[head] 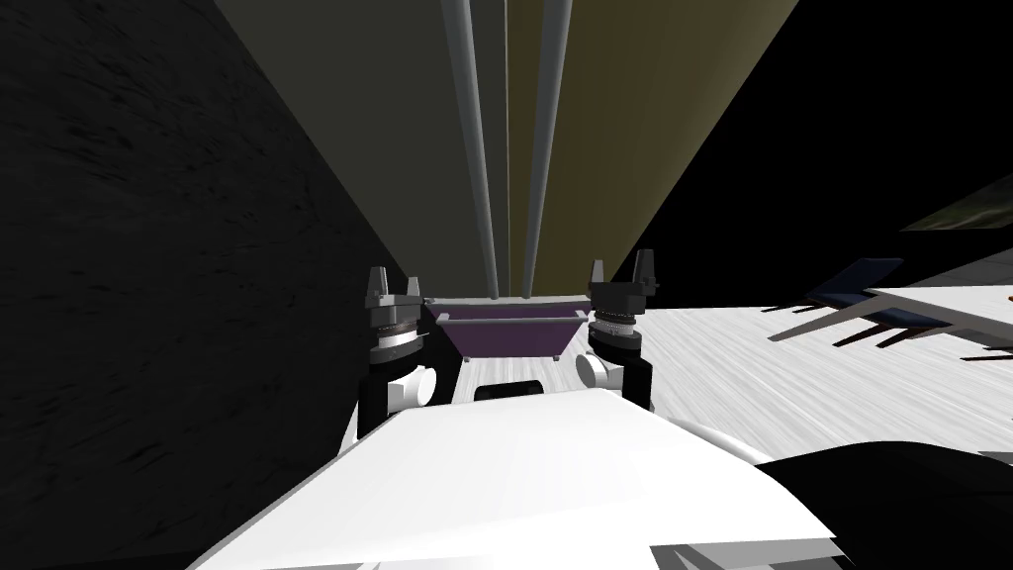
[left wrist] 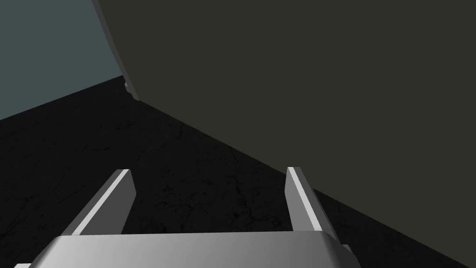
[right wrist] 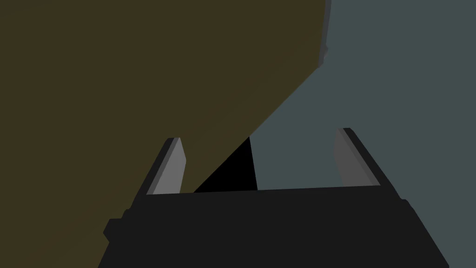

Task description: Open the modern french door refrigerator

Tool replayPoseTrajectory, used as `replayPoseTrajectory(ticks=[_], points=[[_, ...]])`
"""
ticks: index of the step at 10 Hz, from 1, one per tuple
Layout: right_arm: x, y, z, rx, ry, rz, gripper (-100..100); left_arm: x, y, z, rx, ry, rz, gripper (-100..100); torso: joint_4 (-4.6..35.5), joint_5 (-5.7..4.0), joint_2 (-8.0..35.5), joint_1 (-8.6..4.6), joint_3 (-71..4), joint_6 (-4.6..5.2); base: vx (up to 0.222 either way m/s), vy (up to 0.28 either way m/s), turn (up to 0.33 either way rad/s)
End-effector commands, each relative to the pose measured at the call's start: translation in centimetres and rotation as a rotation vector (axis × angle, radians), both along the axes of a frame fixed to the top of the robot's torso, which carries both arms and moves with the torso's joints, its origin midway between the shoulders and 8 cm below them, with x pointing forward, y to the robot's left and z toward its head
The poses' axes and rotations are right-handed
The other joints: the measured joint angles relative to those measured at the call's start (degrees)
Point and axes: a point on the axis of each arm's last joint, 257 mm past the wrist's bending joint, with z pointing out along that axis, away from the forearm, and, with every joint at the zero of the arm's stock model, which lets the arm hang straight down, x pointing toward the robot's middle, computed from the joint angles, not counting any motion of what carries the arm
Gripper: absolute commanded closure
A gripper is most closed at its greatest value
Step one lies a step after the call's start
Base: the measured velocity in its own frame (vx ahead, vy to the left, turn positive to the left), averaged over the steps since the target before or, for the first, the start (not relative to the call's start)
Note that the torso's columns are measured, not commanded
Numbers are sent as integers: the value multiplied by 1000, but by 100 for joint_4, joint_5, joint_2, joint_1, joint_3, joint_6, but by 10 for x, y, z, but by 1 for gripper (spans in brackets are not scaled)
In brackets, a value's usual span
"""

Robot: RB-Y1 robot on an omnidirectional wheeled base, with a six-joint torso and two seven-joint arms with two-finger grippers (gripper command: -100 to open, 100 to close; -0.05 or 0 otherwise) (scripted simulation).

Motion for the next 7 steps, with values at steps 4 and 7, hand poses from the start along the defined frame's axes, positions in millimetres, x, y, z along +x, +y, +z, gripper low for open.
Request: replayPoseTrajectory(ticks=[4,7], points=[[0,0,0,0,0,0,0,0,0,0,0,0,0,0,1424,0,1422,0,-2850,0,0,0,0],[0,0,0,0,0,0,0,0,0,0,0,0,0,0,2691,0,2692,0,-5381,0,0,0,0]])
